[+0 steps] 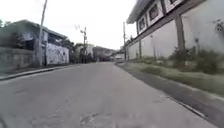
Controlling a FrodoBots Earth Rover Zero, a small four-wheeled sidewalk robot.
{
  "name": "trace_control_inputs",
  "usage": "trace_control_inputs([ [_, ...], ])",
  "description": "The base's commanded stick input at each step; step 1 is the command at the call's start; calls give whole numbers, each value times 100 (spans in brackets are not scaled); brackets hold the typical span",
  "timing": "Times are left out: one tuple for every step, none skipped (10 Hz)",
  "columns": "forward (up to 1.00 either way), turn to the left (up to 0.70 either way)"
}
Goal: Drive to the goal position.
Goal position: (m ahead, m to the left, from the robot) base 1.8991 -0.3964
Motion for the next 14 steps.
trace_control_inputs([
  [100, 0],
  [100, 0],
  [100, 0],
  [100, 0],
  [100, 0],
  [100, 0],
  [100, 0],
  [100, 0],
  [100, 0],
  [100, 0],
  [100, 0],
  [100, 0],
  [100, 0],
  [100, 0],
])
